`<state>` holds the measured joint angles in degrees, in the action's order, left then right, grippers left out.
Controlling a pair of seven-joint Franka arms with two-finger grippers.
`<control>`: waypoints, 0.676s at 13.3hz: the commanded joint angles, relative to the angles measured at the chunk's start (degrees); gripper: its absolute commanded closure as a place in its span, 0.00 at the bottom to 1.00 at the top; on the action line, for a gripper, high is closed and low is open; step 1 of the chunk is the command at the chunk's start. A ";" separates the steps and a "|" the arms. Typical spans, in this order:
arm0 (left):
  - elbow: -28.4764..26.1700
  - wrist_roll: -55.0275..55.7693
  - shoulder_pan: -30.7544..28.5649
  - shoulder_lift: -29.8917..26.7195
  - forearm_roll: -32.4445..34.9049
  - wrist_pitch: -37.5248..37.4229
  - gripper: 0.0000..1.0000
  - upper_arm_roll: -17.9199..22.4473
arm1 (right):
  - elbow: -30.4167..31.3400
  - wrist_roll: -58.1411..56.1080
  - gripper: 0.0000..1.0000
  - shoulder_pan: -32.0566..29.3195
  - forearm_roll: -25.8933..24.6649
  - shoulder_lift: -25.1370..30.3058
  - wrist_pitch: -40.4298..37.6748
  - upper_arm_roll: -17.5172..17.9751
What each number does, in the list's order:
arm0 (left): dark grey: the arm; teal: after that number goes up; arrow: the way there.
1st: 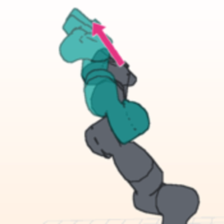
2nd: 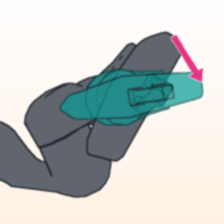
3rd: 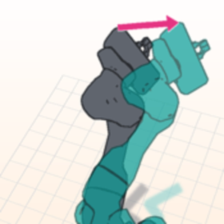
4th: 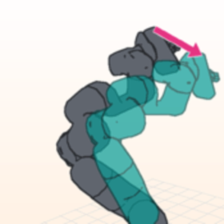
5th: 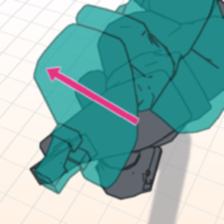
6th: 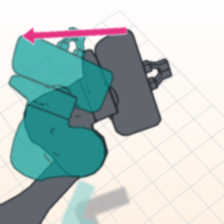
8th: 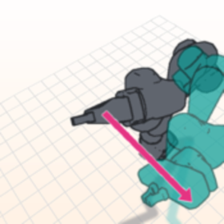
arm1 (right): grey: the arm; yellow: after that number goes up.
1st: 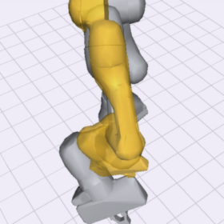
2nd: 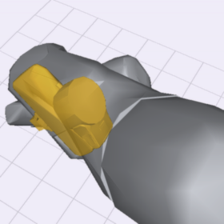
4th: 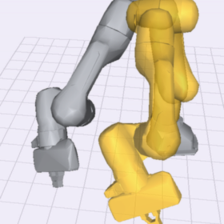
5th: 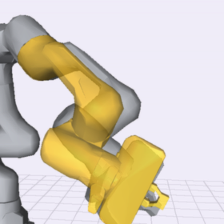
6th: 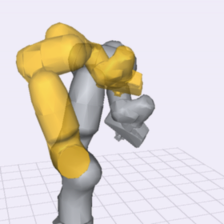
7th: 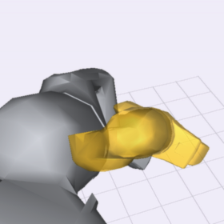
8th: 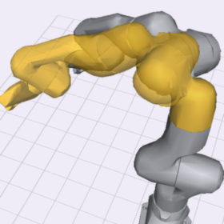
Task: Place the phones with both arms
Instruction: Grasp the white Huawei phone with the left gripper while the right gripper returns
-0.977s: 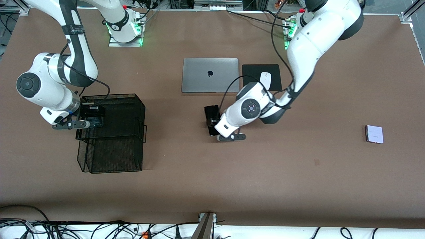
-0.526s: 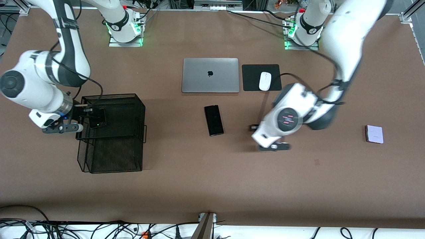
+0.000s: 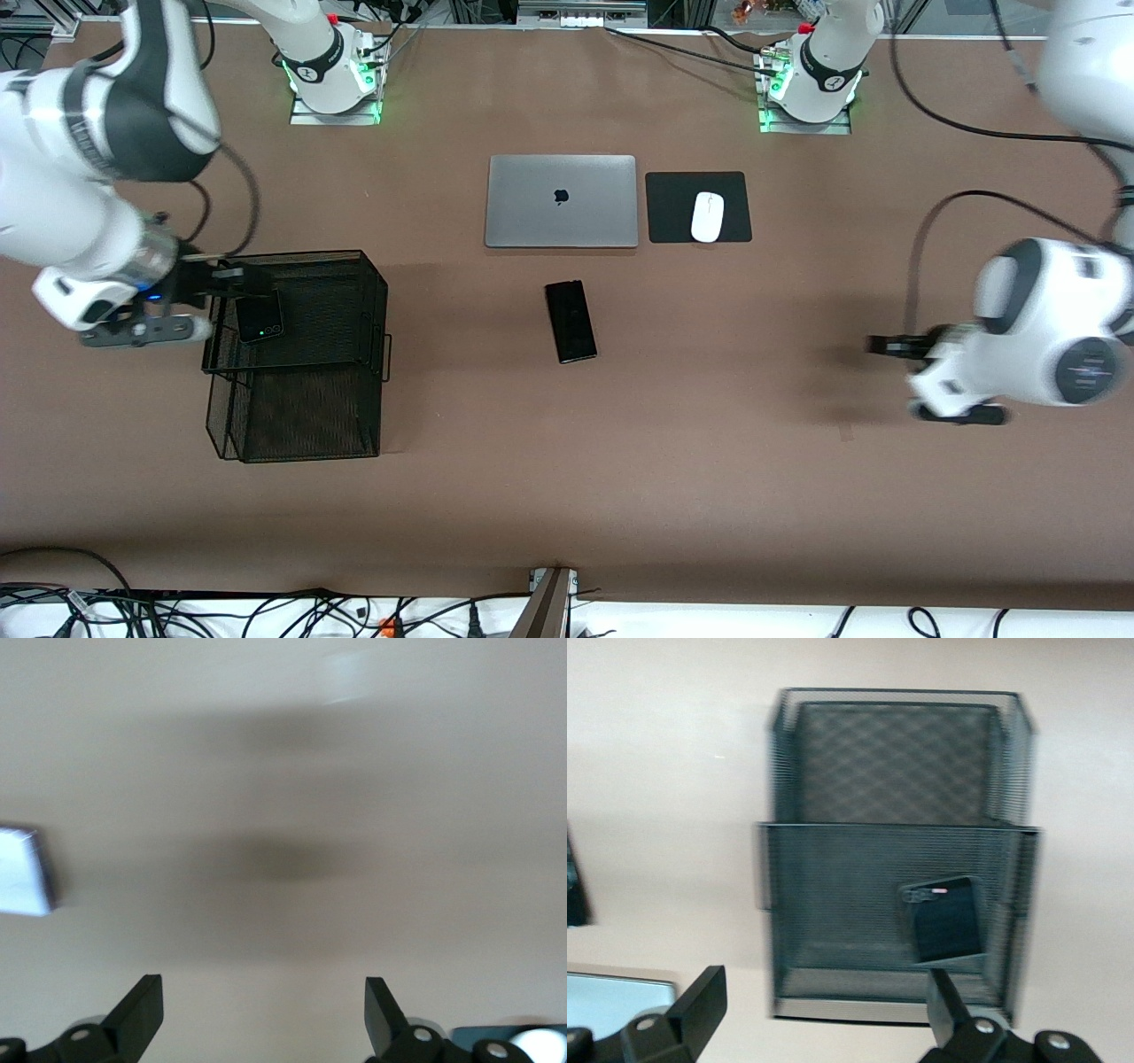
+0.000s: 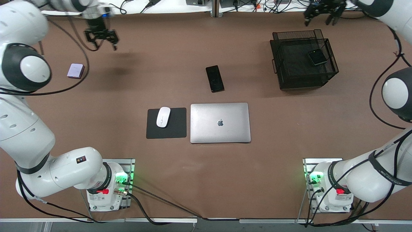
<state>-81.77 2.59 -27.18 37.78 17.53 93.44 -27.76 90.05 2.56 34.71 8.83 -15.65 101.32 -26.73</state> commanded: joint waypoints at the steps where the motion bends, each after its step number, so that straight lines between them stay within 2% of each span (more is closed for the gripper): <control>1: -1.02 -6.25 -7.07 1.84 5.12 1.38 0.00 -0.98 | -5.39 10.31 0.00 8.67 0.92 -4.55 -1.13 -0.16; 4: -3.56 -15.14 -12.52 3.26 9.19 11.56 0.00 -0.54 | -15.21 21.57 0.00 16.33 0.92 -14.20 -0.51 2.11; 6: -6.46 -18.92 -14.99 3.87 10.24 19.37 0.00 0.42 | -21.90 27.99 0.00 18.54 1.27 -20.88 1.84 5.88; 9: -8.05 -23.41 -17.90 5.80 10.33 26.00 0.00 1.04 | -23.25 32.23 0.00 19.17 1.19 -27.22 10.97 12.73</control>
<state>-88.35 -18.08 -43.26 43.49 26.58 116.60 -26.25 70.70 33.43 55.14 9.08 -38.01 109.31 -16.80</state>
